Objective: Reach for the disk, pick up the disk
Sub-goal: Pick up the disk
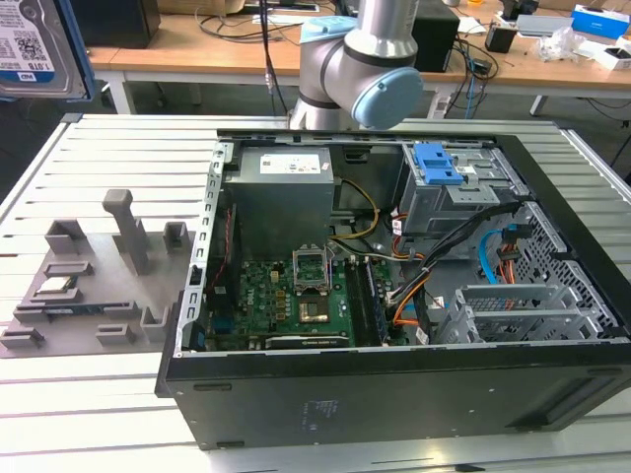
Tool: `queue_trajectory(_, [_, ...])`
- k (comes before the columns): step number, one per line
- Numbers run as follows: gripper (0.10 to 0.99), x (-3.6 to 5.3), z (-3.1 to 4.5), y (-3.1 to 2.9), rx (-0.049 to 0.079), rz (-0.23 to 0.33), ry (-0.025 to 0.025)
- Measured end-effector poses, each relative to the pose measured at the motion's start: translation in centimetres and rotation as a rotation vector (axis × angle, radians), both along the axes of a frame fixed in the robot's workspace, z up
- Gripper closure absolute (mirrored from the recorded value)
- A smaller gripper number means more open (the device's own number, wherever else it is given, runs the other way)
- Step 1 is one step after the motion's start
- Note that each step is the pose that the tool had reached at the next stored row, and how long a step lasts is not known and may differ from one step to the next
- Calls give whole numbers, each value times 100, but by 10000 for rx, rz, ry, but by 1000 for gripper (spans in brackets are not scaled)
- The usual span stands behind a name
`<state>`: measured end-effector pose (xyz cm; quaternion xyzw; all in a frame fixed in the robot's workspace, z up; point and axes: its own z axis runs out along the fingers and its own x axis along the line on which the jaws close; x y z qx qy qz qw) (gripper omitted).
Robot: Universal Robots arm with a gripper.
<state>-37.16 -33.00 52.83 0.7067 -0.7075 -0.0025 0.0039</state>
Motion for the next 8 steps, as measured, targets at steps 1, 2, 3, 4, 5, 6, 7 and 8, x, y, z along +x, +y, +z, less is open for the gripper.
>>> queue_trajectory(1, [722, 13, 0, 0, -1, 0, -1])
queue_trajectory(2, [722, 24, 0, 0, 0, 0, 0])
queue_trajectory(3, [722, 36, 0, 0, -1, 0, 0])
queue_trajectory(4, [722, 47, 0, 0, 0, 1, 0])
queue_trajectory(5, [722, 60, 0, 0, 0, 0, 0])
queue_trajectory(6, [722, 69, 0, 0, 0, 0, 0])
queue_trajectory(7, [722, 91, 1, 0, -1, 0, 1])
queue_trajectory(8, [722, 112, 0, 0, 0, 0, 0])
